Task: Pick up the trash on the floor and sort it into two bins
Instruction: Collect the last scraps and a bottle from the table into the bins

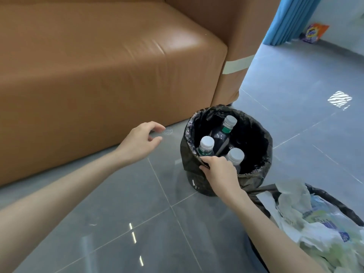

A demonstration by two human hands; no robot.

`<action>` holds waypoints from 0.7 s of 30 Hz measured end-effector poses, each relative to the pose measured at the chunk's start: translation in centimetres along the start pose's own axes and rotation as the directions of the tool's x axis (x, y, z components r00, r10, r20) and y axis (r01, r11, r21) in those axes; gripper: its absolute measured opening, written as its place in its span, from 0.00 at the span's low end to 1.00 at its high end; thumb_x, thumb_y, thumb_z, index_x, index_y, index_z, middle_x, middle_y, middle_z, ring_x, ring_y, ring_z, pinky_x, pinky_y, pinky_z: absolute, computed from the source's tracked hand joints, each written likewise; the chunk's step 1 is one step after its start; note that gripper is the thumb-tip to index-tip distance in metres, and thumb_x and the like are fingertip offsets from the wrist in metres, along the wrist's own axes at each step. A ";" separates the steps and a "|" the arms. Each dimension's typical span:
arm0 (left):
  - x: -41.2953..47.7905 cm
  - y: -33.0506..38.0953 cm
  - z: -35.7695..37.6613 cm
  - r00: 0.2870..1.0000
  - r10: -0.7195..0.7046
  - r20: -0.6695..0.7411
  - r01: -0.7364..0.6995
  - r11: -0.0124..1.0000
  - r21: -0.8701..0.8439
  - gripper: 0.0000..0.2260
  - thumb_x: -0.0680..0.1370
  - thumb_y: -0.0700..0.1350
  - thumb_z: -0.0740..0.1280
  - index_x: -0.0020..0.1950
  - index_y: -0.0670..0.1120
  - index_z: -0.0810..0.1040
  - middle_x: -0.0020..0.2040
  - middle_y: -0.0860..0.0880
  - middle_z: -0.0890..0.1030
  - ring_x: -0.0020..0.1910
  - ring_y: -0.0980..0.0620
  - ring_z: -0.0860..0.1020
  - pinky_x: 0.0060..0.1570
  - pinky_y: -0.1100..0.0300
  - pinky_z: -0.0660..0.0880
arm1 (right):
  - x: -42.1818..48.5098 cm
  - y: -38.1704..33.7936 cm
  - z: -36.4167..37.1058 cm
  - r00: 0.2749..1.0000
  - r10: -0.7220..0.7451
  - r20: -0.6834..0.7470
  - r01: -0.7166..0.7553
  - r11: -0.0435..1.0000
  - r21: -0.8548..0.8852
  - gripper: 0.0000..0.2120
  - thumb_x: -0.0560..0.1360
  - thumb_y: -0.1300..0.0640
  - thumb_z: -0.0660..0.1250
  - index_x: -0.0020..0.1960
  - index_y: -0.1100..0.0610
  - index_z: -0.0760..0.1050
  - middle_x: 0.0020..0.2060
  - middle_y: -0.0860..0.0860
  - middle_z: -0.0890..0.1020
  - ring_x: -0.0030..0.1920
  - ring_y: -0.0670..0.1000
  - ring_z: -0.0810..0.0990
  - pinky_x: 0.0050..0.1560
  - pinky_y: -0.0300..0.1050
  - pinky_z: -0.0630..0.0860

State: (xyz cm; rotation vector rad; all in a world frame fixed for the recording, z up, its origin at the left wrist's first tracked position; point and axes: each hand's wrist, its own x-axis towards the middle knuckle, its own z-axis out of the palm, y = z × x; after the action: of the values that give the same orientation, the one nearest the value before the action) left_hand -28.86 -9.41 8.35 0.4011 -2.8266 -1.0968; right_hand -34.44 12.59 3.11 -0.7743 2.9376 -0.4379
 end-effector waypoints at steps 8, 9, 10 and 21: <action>0.8 -1.6 -0.6 0.999 0.037 0.016 -0.036 0.997 -0.071 0.12 0.78 0.42 0.63 0.62 0.50 0.75 0.59 0.54 0.77 0.42 0.60 0.73 0.41 0.73 0.65 | 2.2 1.6 0.3 0.949 0.279 -0.145 -0.293 0.952 -0.085 0.05 0.78 0.60 0.60 0.51 0.55 0.74 0.45 0.57 0.80 0.49 0.64 0.78 0.37 0.48 0.67; 0.7 -1.9 -0.8 0.999 0.040 0.017 -0.039 0.996 -0.082 0.12 0.78 0.42 0.63 0.62 0.50 0.75 0.59 0.53 0.77 0.43 0.58 0.73 0.42 0.72 0.65 | 2.4 1.6 0.2 0.937 0.312 -0.157 -0.327 0.942 -0.081 0.09 0.78 0.64 0.60 0.55 0.54 0.74 0.49 0.58 0.80 0.51 0.63 0.78 0.38 0.49 0.69; 0.5 -2.4 -1.1 0.999 0.044 0.018 -0.042 0.995 -0.093 0.12 0.78 0.42 0.63 0.62 0.50 0.75 0.60 0.53 0.77 0.44 0.57 0.74 0.44 0.69 0.66 | 2.6 1.5 0.0 0.928 0.331 -0.168 -0.347 0.935 -0.076 0.16 0.77 0.66 0.59 0.61 0.53 0.73 0.54 0.57 0.79 0.55 0.63 0.77 0.41 0.50 0.71; -3.9 -10.4 -6.6 0.996 -0.080 -0.046 0.071 0.983 -0.171 0.11 0.79 0.42 0.61 0.60 0.51 0.75 0.54 0.55 0.79 0.43 0.58 0.75 0.43 0.65 0.69 | 8.3 -10.2 2.0 0.992 0.032 -0.123 -0.044 0.994 -0.099 0.16 0.77 0.55 0.62 0.64 0.53 0.72 0.58 0.51 0.76 0.62 0.54 0.70 0.49 0.48 0.72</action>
State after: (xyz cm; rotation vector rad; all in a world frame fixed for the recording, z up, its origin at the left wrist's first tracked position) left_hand -21.76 -20.03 6.35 0.5176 -2.6665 -1.3086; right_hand -36.58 -0.54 4.21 -0.7253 3.1033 -0.3473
